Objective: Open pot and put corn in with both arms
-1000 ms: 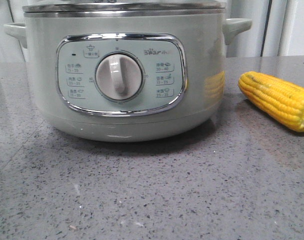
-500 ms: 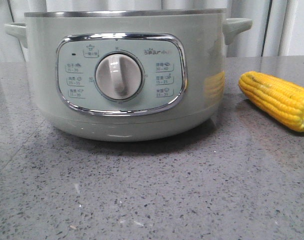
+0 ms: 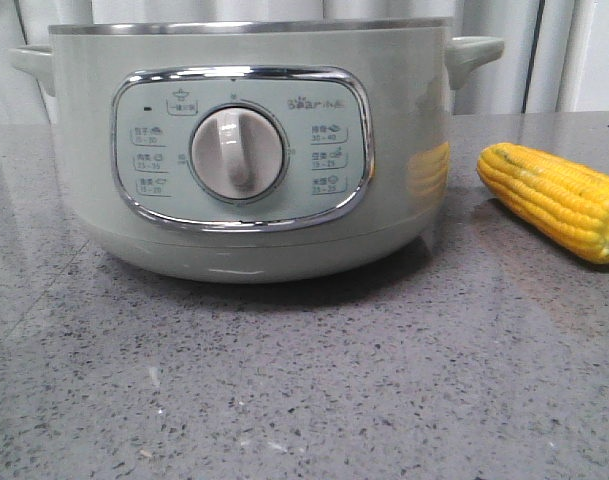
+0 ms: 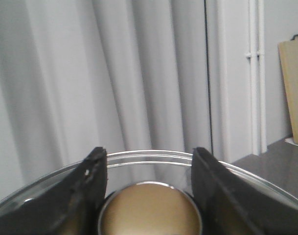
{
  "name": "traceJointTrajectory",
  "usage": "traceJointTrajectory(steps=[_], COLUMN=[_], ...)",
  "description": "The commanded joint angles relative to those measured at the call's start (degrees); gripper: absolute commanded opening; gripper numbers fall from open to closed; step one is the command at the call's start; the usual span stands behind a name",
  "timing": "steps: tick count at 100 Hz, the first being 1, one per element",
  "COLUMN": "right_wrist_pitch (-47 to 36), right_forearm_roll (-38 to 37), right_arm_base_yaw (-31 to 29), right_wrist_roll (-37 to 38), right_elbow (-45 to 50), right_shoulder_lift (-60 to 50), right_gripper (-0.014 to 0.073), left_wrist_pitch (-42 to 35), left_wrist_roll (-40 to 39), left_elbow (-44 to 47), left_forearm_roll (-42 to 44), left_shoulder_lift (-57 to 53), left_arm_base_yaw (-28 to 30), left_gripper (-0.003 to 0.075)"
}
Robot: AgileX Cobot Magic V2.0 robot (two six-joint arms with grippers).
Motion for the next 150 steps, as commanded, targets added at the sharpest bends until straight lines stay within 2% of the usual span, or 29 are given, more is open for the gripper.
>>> traceJointTrajectory(steps=[1, 37, 56, 92, 101, 121, 150], right_wrist_pitch=[-1.9, 8.3, 12.9, 17.6, 17.7, 17.6, 20.7], right_forearm_roll=[1.5, 4.8, 6.0, 6.1, 6.1, 5.9, 5.8], right_arm_base_yaw=[1.0, 4.3, 6.6, 7.3, 7.3, 7.3, 7.2], right_wrist_roll=[-0.3, -0.3, -0.3, -0.3, -0.3, -0.3, -0.2], right_elbow=[-5.4, -20.1, -26.4, -28.5, -28.5, -28.5, -28.9], right_shoulder_lift=[4.2, 25.1, 32.4, 40.0, 40.3, 40.3, 38.4], right_gripper=[0.0314, 0.0314, 0.0314, 0.0304, 0.0224, -0.0073, -0.0069], left_wrist_pitch=[-6.9, -2.2, -2.2, 2.6, 2.4, -1.7, -15.0], left_wrist_roll=[0.0, 0.0, 0.0, 0.0, 0.0, 0.0, 0.0], left_elbow=[-0.9, 8.2, 12.4, 17.8, 20.6, 29.6, 42.0], left_forearm_roll=[0.3, 0.2, 0.2, 0.2, 0.2, -0.5, -6.8], left_shoulder_lift=[-4.5, -15.6, -20.1, -26.3, -27.1, -27.8, -26.3], left_arm_base_yaw=[1.7, 5.8, 8.4, 15.5, 17.6, 23.0, 26.0], left_gripper=[-0.0021, -0.0021, -0.0021, -0.0021, -0.0021, -0.0021, -0.0021])
